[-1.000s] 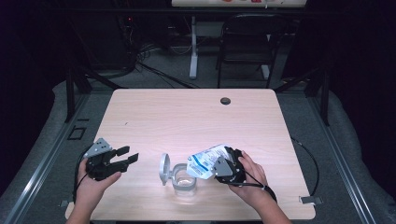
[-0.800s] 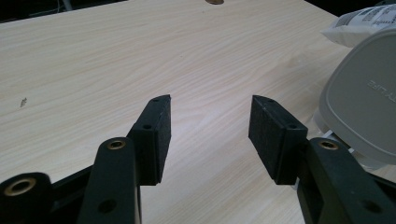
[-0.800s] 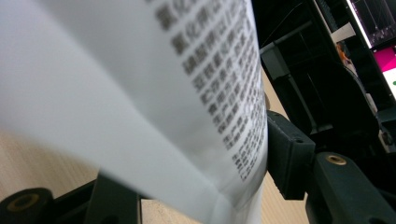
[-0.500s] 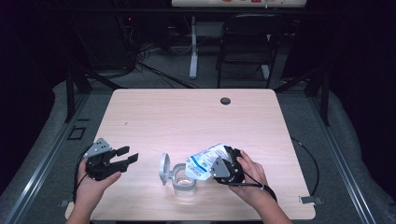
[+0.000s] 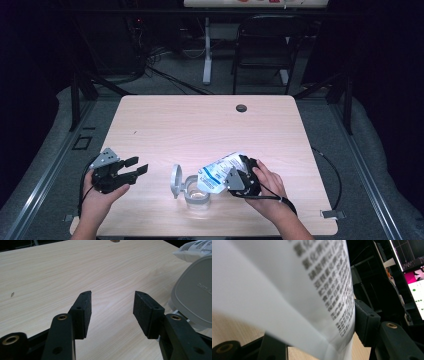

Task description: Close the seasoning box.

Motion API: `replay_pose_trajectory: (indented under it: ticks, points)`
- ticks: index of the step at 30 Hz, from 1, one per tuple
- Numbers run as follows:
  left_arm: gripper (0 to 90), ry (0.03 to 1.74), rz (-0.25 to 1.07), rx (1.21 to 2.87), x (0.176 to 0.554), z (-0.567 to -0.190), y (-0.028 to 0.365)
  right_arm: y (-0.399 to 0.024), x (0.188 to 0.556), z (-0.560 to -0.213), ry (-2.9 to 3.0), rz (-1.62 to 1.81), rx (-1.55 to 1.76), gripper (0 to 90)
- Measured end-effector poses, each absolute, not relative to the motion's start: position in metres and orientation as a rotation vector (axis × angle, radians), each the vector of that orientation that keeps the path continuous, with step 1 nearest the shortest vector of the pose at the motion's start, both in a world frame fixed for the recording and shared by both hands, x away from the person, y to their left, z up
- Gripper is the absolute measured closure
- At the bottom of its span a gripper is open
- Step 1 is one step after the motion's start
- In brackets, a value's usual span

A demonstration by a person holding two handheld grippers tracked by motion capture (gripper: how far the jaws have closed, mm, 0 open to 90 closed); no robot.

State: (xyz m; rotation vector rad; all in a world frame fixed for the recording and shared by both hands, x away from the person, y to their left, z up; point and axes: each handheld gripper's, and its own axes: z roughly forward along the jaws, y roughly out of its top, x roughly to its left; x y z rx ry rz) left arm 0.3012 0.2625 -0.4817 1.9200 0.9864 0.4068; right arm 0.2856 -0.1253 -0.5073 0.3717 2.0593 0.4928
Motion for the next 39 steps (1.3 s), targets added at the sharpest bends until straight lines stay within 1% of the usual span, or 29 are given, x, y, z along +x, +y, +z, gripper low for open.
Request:
replay_pose_trajectory:
  ticks: [39]
  points:
    - [49.7, 0.987, 0.409, 1.915, 0.3015, -0.4817, 0.2639, -0.1204, 0.2859, -0.5035, 2.013, 0.414, 0.273, 47.7]
